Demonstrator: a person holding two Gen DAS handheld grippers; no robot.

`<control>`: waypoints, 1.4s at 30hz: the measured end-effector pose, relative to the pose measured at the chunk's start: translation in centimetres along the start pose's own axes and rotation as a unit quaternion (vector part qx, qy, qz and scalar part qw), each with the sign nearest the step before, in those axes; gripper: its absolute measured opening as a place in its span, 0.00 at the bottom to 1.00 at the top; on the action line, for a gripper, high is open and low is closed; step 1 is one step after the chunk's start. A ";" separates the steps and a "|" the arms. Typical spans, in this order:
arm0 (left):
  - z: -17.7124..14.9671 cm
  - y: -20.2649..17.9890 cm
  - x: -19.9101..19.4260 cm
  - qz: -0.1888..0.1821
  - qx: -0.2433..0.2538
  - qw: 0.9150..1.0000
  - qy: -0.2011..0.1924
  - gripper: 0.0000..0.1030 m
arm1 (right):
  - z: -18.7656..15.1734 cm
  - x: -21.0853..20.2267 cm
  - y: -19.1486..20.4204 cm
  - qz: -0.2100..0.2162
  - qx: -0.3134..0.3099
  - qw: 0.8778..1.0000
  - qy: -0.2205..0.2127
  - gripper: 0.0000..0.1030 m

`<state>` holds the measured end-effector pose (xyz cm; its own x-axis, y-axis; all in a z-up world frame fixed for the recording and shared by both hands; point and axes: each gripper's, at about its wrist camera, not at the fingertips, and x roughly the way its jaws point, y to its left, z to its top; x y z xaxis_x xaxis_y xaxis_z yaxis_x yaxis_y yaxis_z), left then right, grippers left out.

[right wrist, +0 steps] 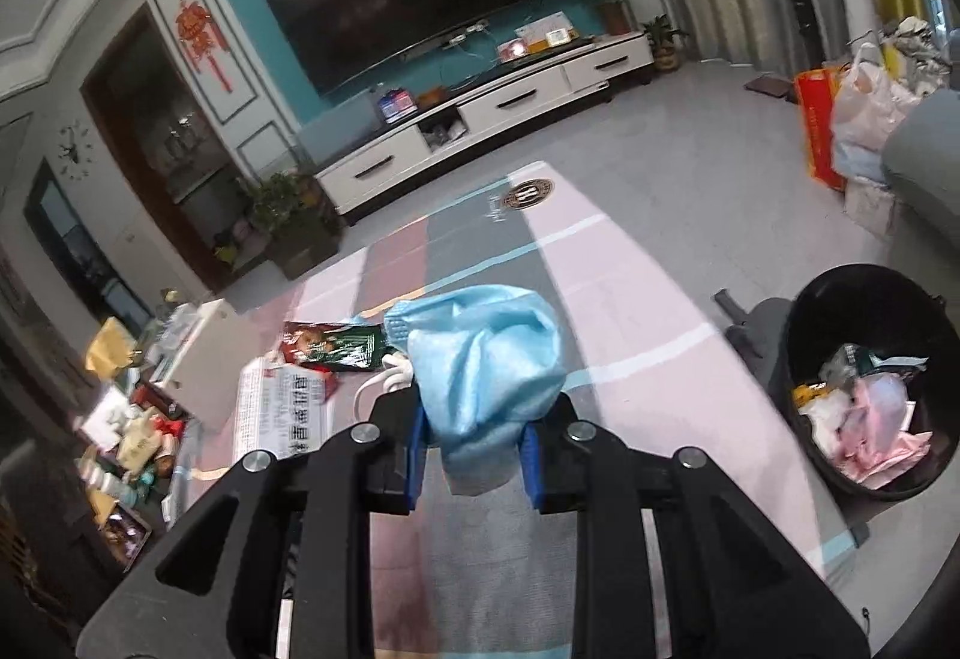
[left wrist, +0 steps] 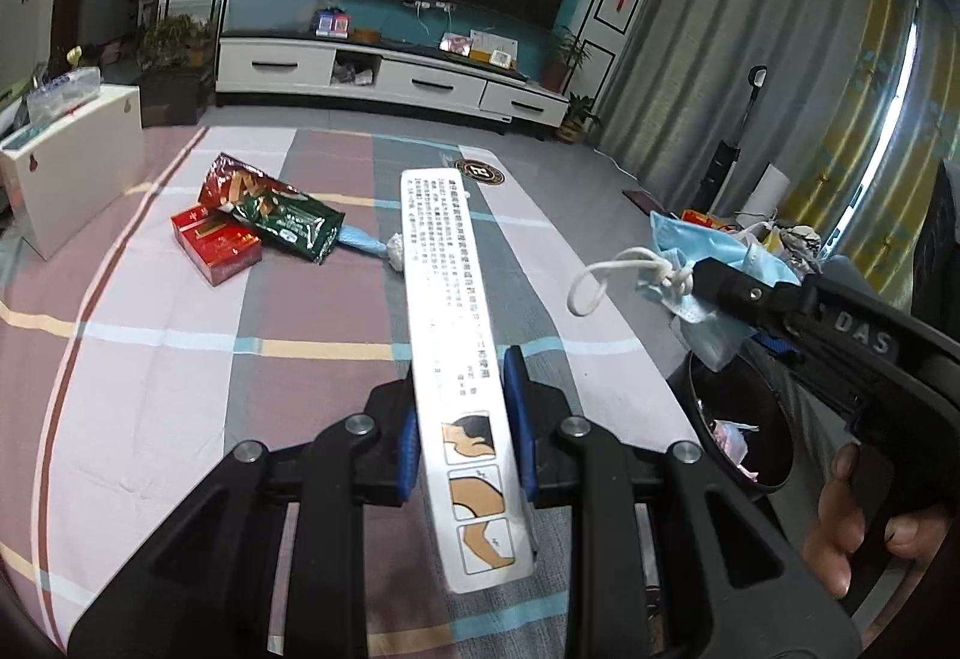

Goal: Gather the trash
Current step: 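Carry the mask in the right tool and white box in the left tool over the bin, then open the right gripper over the bin dropping the mask while left drops the white box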

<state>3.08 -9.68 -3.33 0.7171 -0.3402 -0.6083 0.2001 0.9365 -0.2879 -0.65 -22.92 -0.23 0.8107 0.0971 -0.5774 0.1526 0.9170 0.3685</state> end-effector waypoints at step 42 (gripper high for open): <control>-1.6 -23.8 10.0 -0.154 0.162 0.966 0.126 0.25 | -1.9 -9.0 -23.4 -0.202 0.265 0.937 -0.108 0.26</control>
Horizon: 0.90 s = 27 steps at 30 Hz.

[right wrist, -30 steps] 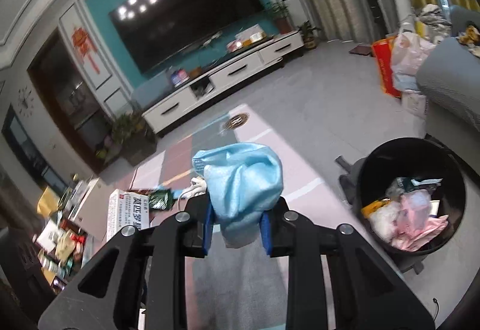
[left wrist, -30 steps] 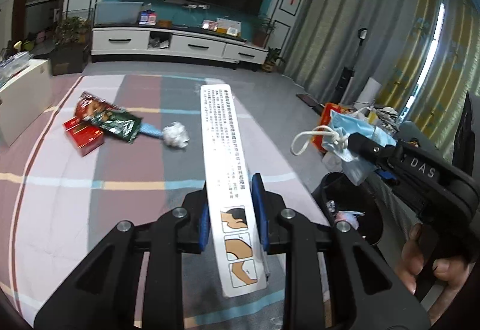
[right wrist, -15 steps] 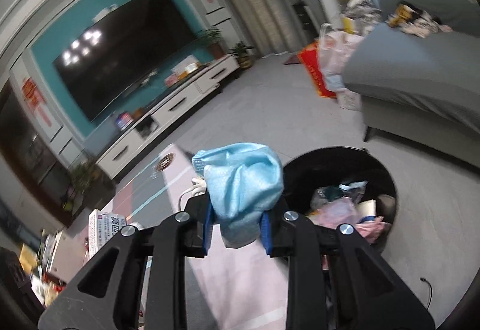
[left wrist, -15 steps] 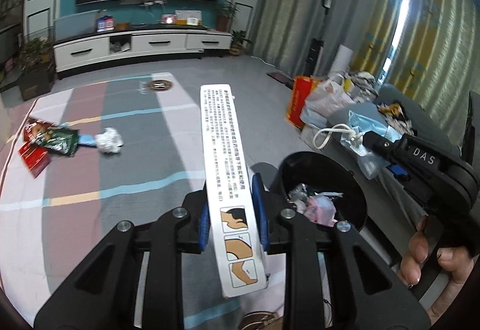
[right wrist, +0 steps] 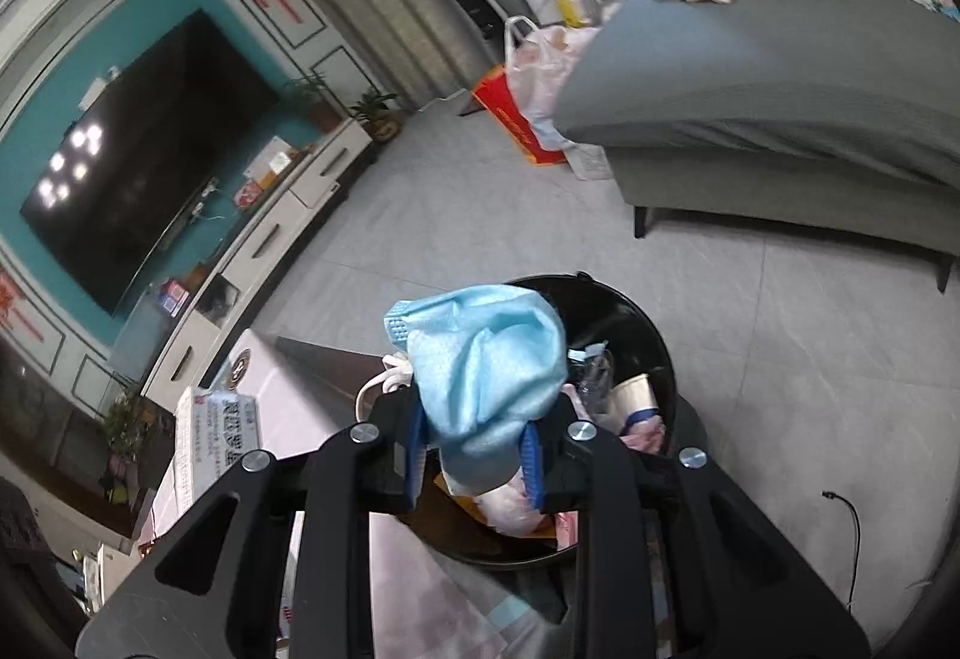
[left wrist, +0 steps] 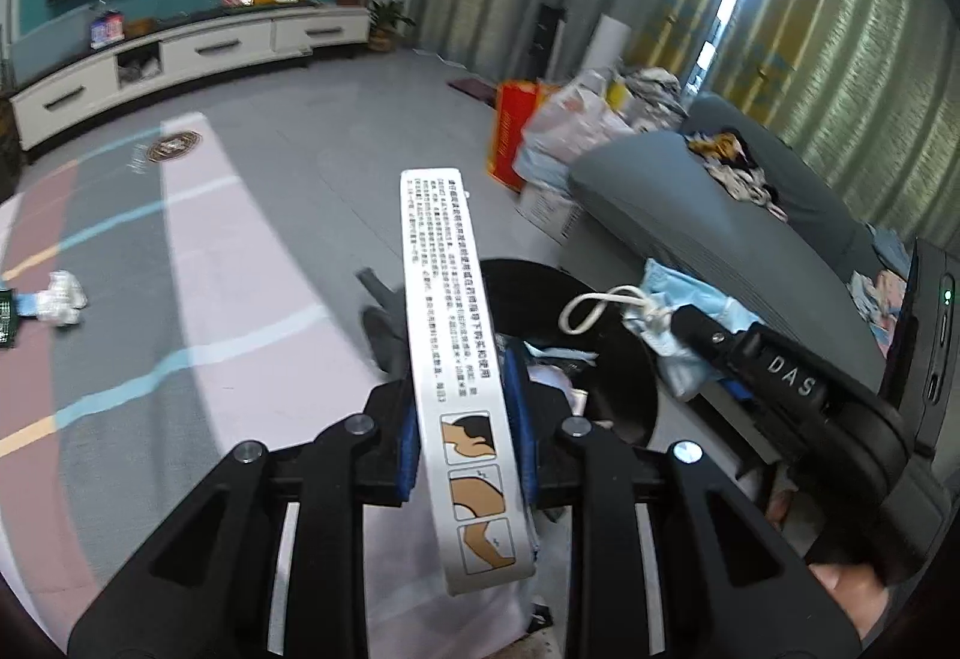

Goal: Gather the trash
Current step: 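Open the right gripper over the bin dropping the mask while left drops the white box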

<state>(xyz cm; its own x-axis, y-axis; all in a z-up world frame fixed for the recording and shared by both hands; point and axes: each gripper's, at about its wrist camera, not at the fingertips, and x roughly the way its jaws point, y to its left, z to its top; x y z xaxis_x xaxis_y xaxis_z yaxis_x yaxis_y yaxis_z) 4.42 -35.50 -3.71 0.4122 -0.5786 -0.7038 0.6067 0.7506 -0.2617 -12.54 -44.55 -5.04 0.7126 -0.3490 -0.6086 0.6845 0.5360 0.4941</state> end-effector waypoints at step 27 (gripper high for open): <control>-0.9 -1.2 12.8 -0.112 -0.074 0.983 0.126 0.41 | -0.5 4.5 -3.3 -0.052 0.049 0.995 0.067 0.26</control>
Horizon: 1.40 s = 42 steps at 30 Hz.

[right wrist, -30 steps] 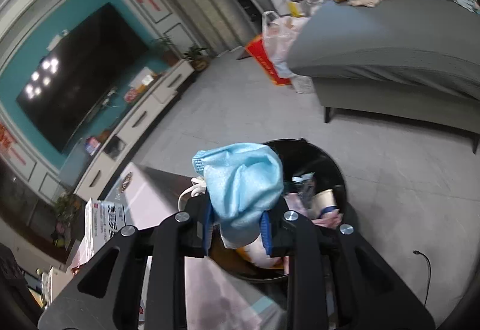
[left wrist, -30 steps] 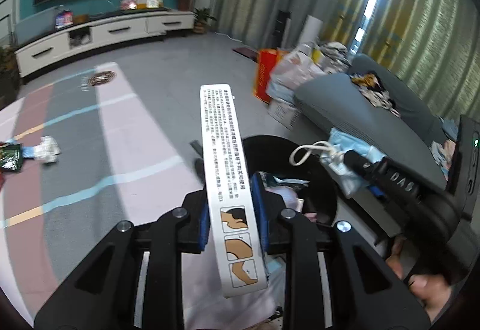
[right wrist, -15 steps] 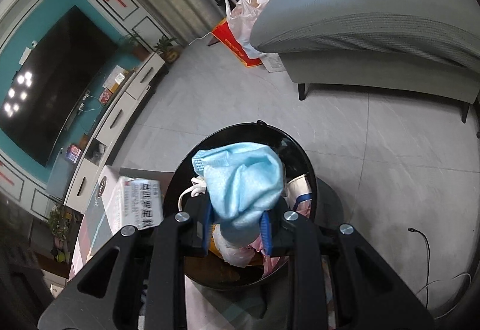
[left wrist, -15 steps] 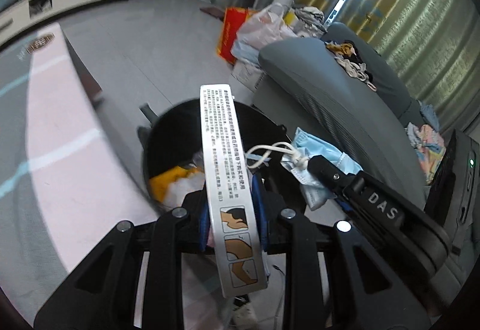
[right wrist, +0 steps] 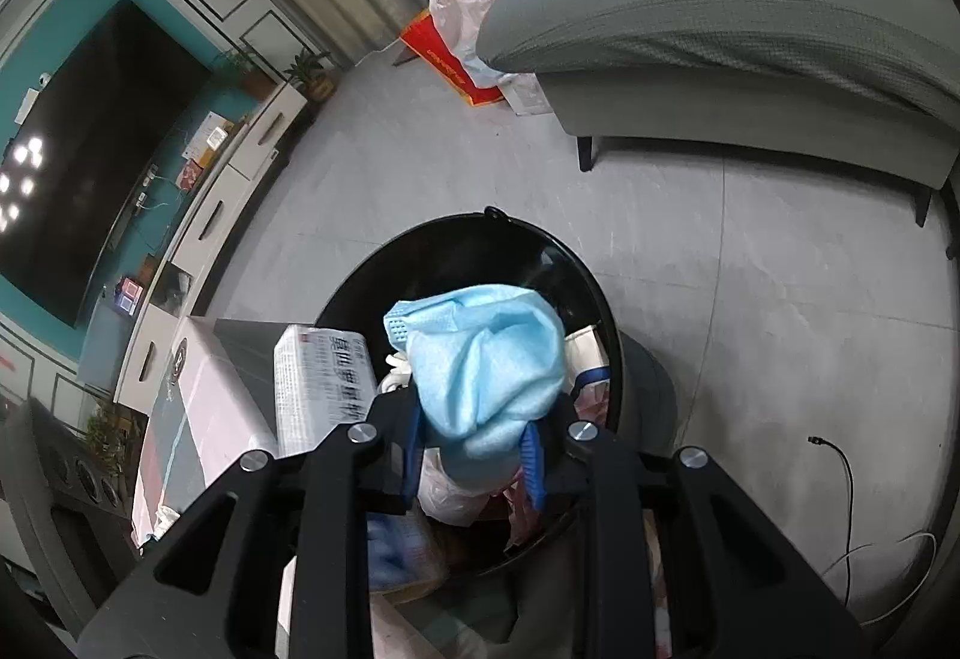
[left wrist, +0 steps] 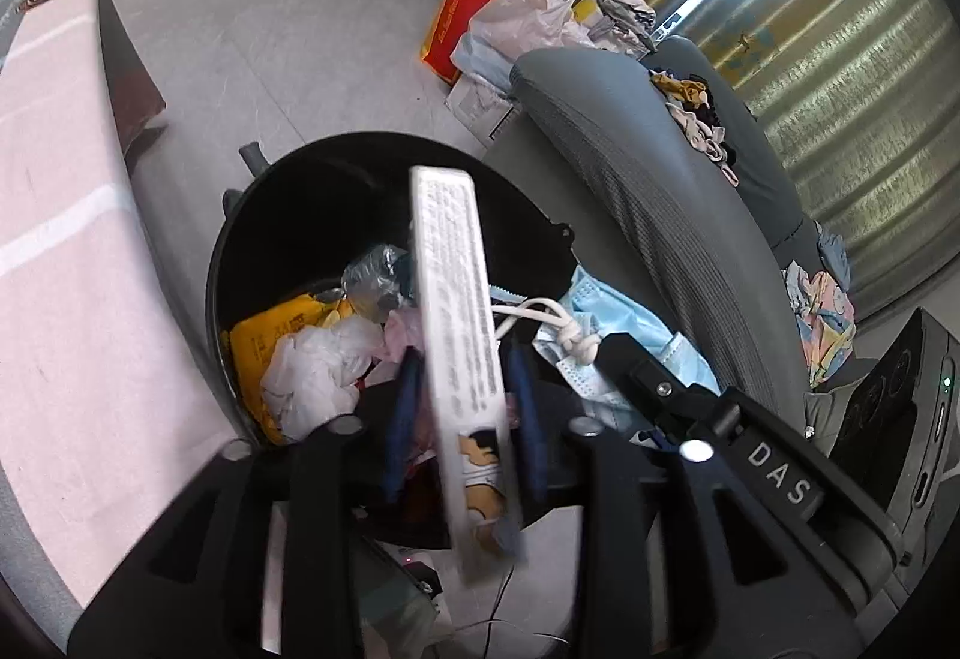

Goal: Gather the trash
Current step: 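Open the right gripper over the bin dropping the mask while left drops the white box, then move both tools back to the trash on the rug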

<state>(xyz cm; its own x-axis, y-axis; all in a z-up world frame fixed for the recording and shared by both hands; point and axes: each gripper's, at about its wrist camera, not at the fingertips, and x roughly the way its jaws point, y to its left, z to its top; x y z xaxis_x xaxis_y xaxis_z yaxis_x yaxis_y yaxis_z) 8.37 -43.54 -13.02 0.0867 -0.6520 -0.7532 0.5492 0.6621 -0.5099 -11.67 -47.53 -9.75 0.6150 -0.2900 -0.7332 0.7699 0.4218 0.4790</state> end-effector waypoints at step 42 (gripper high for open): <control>-12.3 26.5 -32.8 0.312 -0.190 0.889 -0.278 0.97 | -12.5 -5.0 20.6 0.089 -0.316 0.941 -0.082 0.97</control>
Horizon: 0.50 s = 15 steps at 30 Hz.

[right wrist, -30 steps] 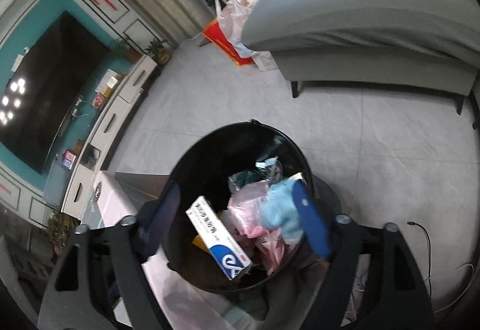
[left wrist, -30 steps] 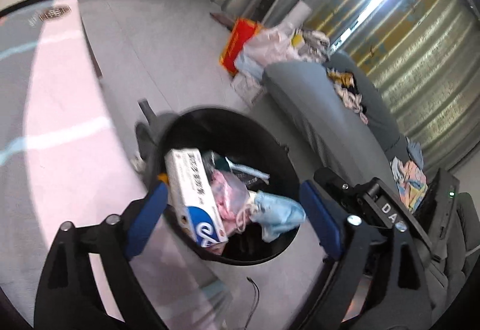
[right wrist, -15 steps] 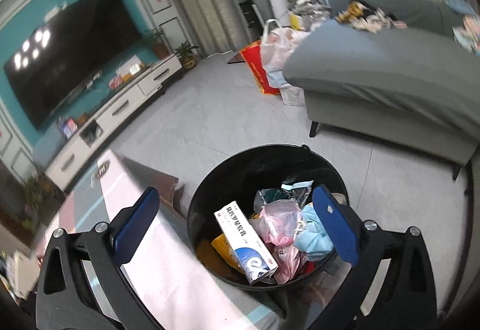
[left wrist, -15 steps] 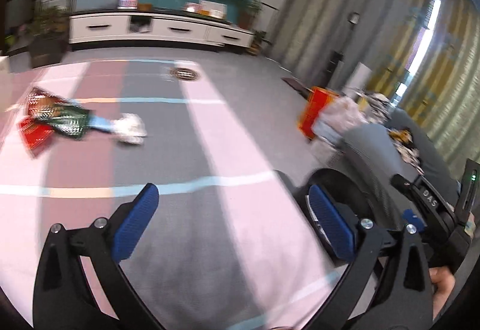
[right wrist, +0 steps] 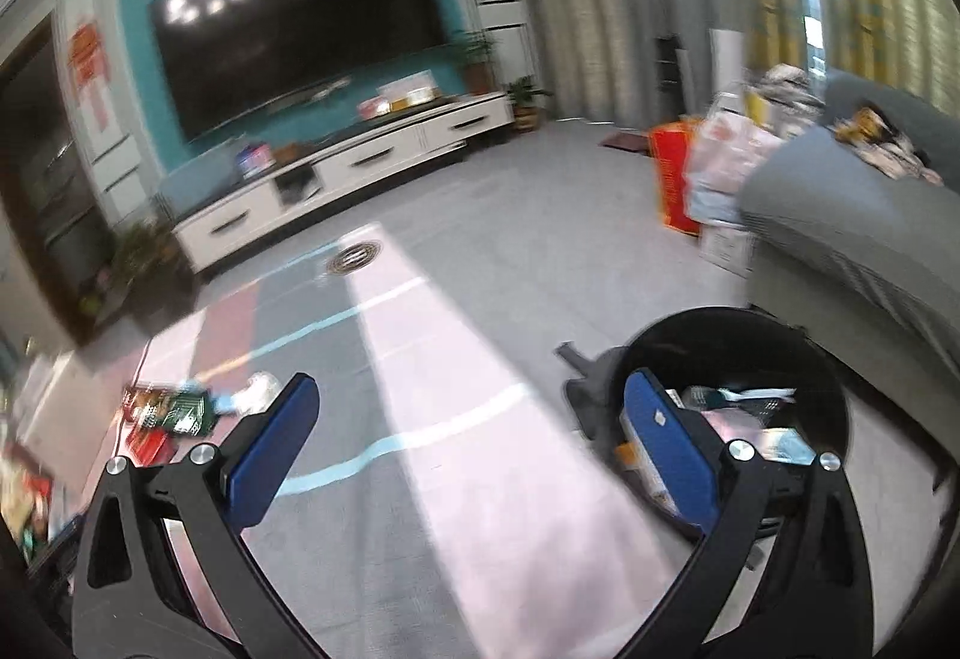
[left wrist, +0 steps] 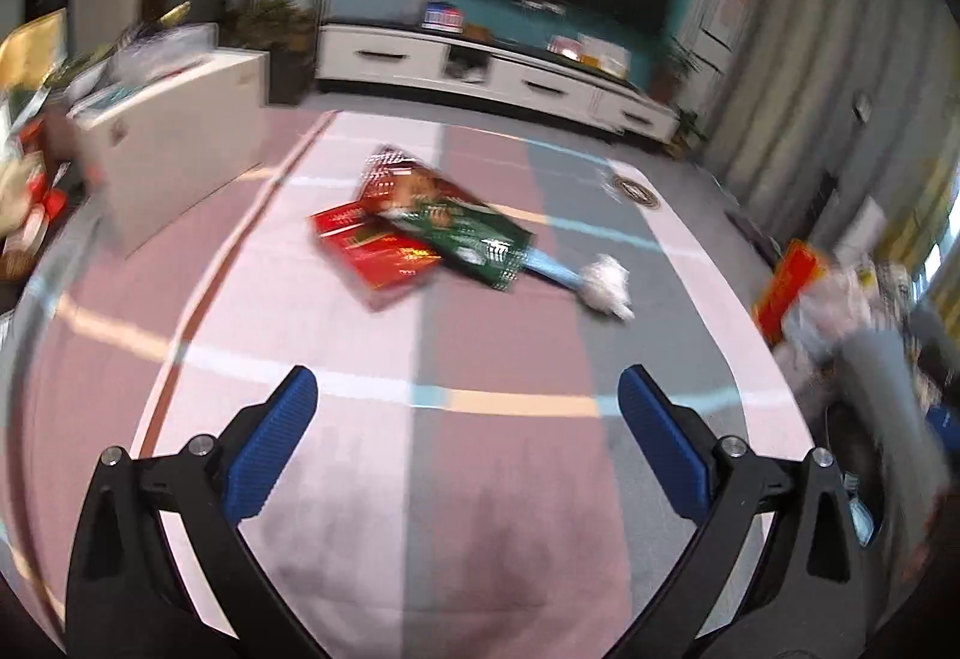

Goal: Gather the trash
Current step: 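Move both tools back to the trash on the rug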

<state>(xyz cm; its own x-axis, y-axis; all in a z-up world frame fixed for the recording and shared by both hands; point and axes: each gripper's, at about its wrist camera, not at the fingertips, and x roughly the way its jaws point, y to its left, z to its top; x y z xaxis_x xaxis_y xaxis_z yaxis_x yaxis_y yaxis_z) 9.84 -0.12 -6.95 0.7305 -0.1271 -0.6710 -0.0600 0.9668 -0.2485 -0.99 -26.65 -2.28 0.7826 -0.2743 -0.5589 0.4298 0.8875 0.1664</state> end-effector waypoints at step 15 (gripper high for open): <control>0.1 6.8 0.4 0.019 -0.097 0.994 0.037 0.97 | -5.7 4.3 9.3 0.041 -0.105 0.990 0.079 0.97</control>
<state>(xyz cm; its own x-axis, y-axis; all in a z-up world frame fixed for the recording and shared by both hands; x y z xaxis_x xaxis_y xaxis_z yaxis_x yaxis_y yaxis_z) 9.79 6.38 -8.88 0.6739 -0.1136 -0.7300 -0.2221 0.9112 -0.3468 3.81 -17.45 -7.74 0.7244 -0.1512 -0.6726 0.2510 0.9665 0.0531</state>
